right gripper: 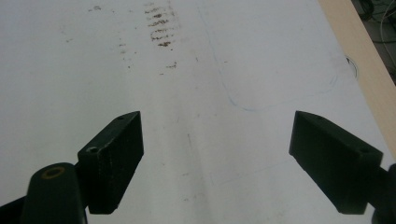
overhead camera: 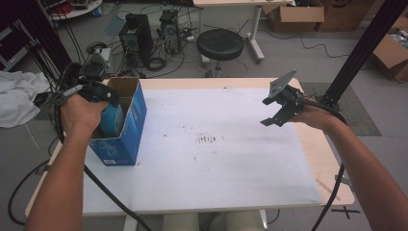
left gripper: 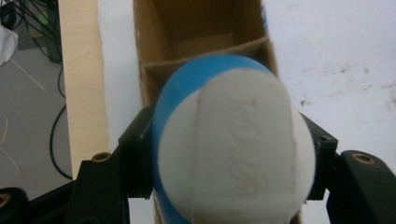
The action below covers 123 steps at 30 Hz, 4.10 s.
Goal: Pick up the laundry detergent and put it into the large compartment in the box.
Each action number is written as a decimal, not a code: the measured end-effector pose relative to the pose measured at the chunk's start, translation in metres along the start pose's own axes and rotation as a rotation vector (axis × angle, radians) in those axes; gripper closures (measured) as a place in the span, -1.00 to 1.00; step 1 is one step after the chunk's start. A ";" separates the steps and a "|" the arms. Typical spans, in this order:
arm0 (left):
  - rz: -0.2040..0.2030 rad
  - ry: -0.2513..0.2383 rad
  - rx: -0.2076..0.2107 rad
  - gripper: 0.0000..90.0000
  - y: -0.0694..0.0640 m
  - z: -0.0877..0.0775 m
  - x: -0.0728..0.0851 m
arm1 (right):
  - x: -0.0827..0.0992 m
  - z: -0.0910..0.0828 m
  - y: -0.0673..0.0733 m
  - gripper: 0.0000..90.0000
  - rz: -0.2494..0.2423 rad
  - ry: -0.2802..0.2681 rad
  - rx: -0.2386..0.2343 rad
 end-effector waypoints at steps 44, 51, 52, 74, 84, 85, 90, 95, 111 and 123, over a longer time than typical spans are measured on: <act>-0.019 0.067 0.009 -0.21 0.000 0.049 0.034 | 0.006 0.004 0.000 -0.61 0.016 0.014 -0.006; -0.037 0.054 0.028 -0.28 -0.001 0.046 0.033 | 0.005 0.005 0.002 -0.61 0.012 0.014 -0.010; -0.040 0.050 0.029 -0.29 -0.001 0.045 0.032 | 0.005 0.005 0.002 -0.61 0.011 0.013 -0.010; -0.038 0.008 0.018 -0.40 0.001 0.014 0.016 | 0.000 0.000 0.004 -0.61 0.004 0.003 -0.004; 0.000 -0.014 0.018 -0.48 -0.006 -0.001 0.007 | -0.001 -0.003 0.007 -0.61 0.000 0.000 -0.001; 0.002 -0.013 0.016 -0.49 -0.007 -0.003 0.006 | -0.001 -0.003 0.007 -0.61 0.000 -0.001 -0.001; 0.007 -0.010 0.026 -0.53 -0.012 -0.007 0.003 | -0.003 -0.003 0.008 -0.61 -0.004 -0.004 0.000; 0.011 0.005 0.050 -0.56 -0.017 -0.012 0.001 | -0.002 -0.004 0.008 -0.61 -0.004 -0.003 0.002; 0.085 0.032 0.106 -0.59 -0.042 -0.026 -0.007 | -0.004 -0.003 0.009 -0.62 -0.009 -0.004 0.001; 0.174 0.014 0.166 -0.59 -0.071 -0.034 -0.016 | -0.005 -0.001 0.010 -0.62 -0.007 0.003 -0.001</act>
Point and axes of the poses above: each handheld gripper's, and its own axes: z roughly forward along the jaws, x roughly out of its underside, y roughly to its left, the point moved 9 cm from there along z, roughly forward along the jaws, and after that the axes turned 12 degrees about -y, right-handed, at the moved point
